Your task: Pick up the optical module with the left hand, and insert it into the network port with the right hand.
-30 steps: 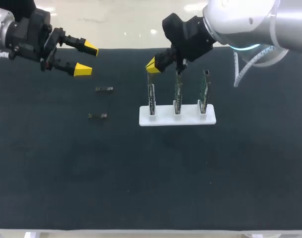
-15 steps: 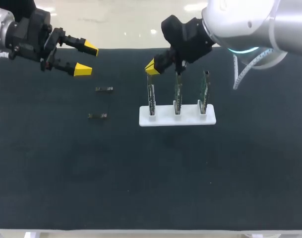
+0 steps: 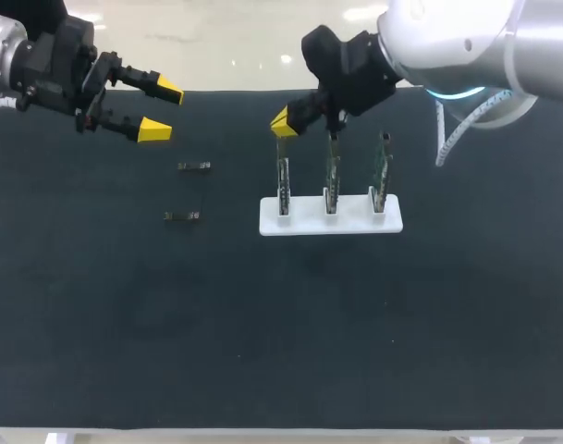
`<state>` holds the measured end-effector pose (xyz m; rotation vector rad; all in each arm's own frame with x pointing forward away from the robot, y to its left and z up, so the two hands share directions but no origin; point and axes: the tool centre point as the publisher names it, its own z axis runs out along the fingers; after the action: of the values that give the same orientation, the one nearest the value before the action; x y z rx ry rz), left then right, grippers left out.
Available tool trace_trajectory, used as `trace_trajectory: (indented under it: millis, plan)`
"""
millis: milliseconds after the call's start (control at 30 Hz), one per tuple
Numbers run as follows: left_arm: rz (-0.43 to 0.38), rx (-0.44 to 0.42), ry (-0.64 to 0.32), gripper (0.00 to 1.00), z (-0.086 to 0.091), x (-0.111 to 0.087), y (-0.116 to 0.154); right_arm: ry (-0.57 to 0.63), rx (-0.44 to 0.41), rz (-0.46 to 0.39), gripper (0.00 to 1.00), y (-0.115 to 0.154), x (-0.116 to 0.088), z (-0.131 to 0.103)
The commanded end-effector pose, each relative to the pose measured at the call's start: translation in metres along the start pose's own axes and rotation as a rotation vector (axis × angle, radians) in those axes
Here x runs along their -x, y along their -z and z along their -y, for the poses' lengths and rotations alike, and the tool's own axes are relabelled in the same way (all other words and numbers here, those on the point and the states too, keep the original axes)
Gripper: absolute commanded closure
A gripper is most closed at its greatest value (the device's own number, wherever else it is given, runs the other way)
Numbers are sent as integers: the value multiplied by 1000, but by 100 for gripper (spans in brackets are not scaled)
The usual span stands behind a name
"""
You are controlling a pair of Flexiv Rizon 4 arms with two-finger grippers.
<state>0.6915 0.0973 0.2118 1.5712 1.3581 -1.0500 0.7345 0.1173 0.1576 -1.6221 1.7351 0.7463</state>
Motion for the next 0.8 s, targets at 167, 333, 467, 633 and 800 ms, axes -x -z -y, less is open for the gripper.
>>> trace_trajectory:
  millis: [167, 333, 467, 633, 800]
  plan:
    - [-3, -1, 1, 0, -1, 0, -1, -24, 4, -17, 100, 44, 11, -6]
    - [-3, -1, 1, 0, -1, 0, -1, -39, 4, -17, 100, 72, 1, -7]
    - [-3, -1, 1, 0, -1, 0, -1, -37, 25, -28, 100, 94, -11, -5]
    - [-3, -1, 1, 0, -1, 0, -1, -11, 50, -32, 100, 115, -29, -5]
    - [-3, -1, 1, 0, -1, 0, -1, 7, 54, -33, 100, 131, -46, -6]
